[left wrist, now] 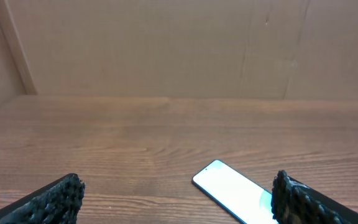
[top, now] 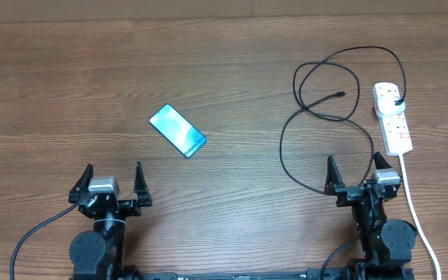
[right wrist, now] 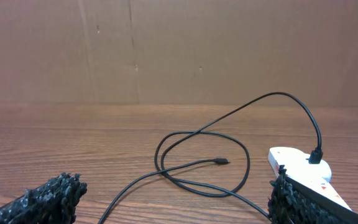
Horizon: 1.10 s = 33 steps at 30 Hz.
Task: Plug charger to phone and switch on socket
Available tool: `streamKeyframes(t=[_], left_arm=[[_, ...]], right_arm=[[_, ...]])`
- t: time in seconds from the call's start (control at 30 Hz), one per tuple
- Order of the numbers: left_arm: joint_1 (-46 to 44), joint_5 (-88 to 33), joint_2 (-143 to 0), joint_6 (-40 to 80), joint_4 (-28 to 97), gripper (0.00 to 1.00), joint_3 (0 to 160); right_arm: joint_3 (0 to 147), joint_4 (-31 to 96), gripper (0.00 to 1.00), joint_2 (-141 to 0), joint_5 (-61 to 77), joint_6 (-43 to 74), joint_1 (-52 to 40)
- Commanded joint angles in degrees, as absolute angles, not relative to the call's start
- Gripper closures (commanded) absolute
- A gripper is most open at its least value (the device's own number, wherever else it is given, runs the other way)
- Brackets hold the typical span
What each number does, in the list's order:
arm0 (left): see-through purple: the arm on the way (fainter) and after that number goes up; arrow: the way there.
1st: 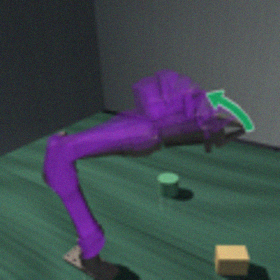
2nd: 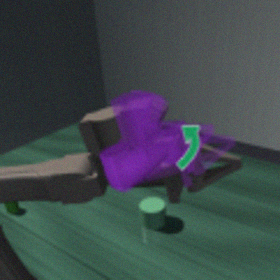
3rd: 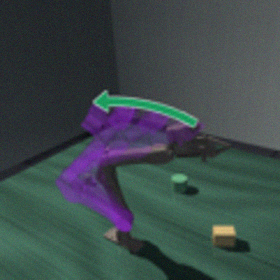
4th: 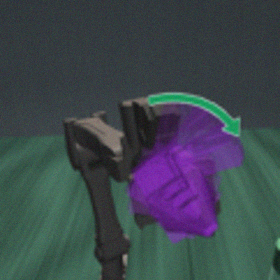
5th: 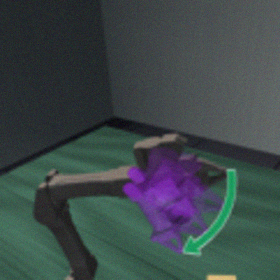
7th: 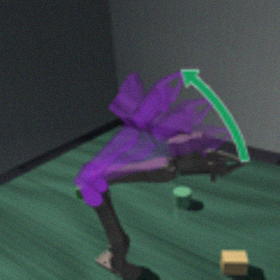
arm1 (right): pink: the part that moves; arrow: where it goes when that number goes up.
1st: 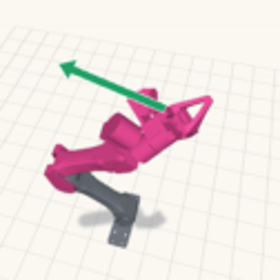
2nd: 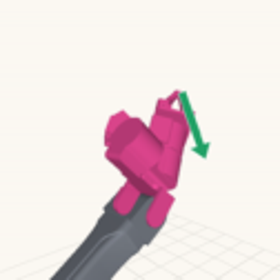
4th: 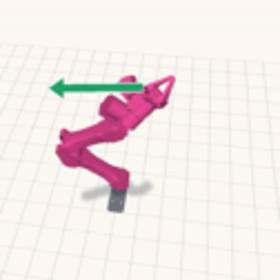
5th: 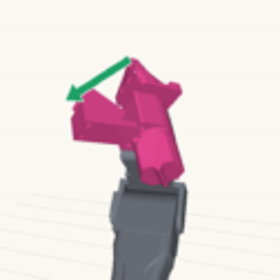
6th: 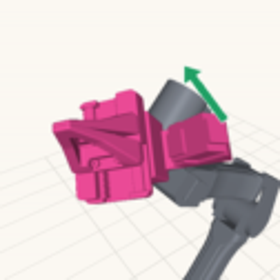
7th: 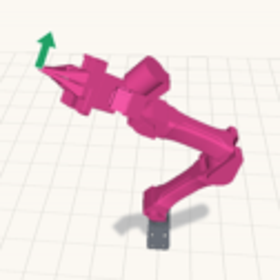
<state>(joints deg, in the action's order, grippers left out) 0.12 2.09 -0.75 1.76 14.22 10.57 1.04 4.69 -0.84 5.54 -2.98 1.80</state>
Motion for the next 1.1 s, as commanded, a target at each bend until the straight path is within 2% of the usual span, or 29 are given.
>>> streamKeyframes(t=[0.0,0.17,0.63,1.07], left_arm=[[0.40,1.43,-2.07,3.03,14.11,0.01,12.75],[0.40,1.45,-6.79,3.01,14.09,0.00,15.75],[0.36,-3.49,-33.95,3.03,16.16,0.00,36.03],[0.30,-8.88,-53.45,8.43,30.48,0.00,51.62]], right_arm=[[0.47,4.40,0.00,-0.16,5.58,-3.07,1.96],[0.47,4.40,0.00,-0.16,5.58,-3.07,1.96],[0.47,4.40,0.00,-0.16,5.58,-3.07,1.96],[0.47,4.40,0.00,-0.16,5.58,-3.07,1.96]])
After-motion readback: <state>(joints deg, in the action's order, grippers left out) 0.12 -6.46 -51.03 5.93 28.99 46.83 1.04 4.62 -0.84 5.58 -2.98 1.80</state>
